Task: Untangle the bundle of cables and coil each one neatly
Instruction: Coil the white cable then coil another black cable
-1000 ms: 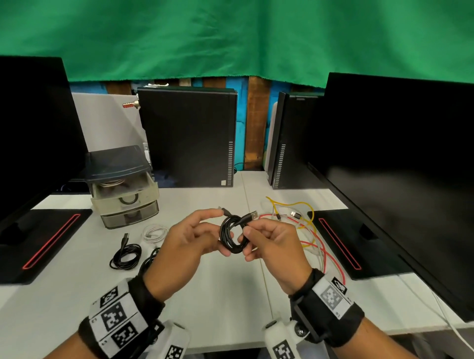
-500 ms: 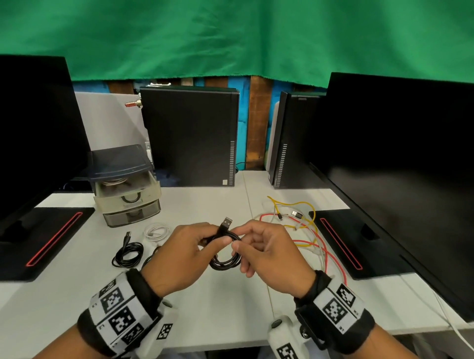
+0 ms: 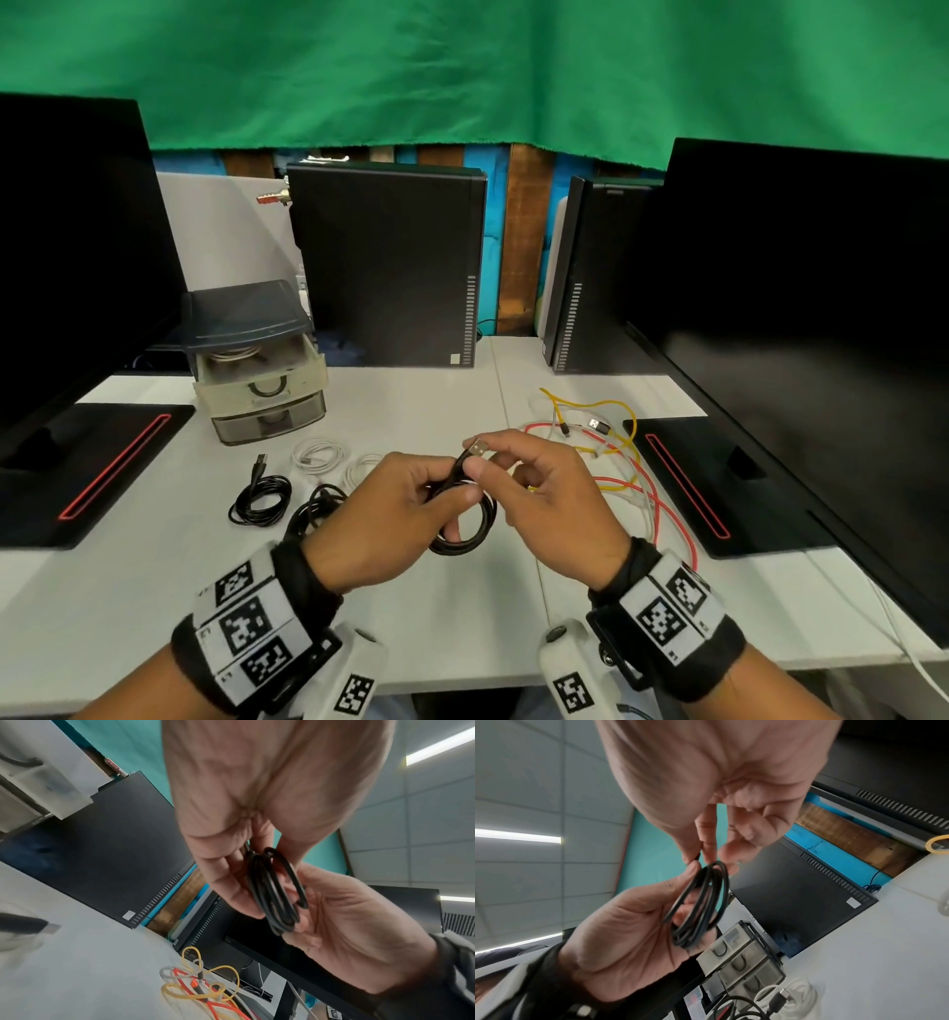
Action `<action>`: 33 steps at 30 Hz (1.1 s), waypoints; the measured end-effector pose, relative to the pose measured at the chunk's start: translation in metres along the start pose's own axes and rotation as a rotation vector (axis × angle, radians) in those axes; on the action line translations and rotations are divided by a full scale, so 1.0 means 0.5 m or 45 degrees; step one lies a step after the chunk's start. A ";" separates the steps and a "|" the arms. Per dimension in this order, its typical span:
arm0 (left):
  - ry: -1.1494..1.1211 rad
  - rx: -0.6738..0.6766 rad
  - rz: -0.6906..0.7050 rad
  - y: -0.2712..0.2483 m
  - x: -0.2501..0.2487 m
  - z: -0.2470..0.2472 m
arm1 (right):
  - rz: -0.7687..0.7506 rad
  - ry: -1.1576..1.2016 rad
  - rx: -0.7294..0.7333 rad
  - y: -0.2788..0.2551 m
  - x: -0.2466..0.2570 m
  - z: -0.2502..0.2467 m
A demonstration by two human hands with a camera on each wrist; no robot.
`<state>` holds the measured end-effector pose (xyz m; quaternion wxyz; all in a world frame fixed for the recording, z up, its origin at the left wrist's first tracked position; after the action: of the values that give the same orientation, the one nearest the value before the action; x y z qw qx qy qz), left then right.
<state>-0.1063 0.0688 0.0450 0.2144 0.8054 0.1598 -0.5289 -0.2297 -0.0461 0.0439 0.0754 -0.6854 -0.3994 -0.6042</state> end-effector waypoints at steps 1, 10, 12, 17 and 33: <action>-0.008 0.009 -0.005 -0.001 -0.001 -0.001 | -0.021 0.015 0.012 -0.001 0.001 0.000; -0.681 0.019 -0.308 0.007 -0.007 -0.013 | 0.150 0.173 -0.021 0.011 -0.014 -0.016; -0.482 -0.077 -0.214 0.009 -0.006 -0.010 | 0.165 0.230 0.017 0.003 -0.011 -0.011; -0.023 -0.164 0.096 0.007 0.009 -0.013 | 0.185 0.227 0.081 -0.006 -0.004 0.003; 0.089 -0.278 -0.019 0.036 0.026 -0.082 | 0.437 0.391 0.060 0.035 -0.016 0.055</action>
<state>-0.0605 0.0748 0.0502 0.2912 0.7941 0.2297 -0.4816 -0.1970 -0.0453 0.0362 0.2529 -0.6414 -0.2747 -0.6703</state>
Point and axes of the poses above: each hand's wrist, its own y-axis towards the middle knuckle, its own z-axis out of the palm, x = y × z, the point moved 2 cm from there along y, towards the middle knuckle, and after that the axes turned 10 degrees about -x, right-handed, at the moved point
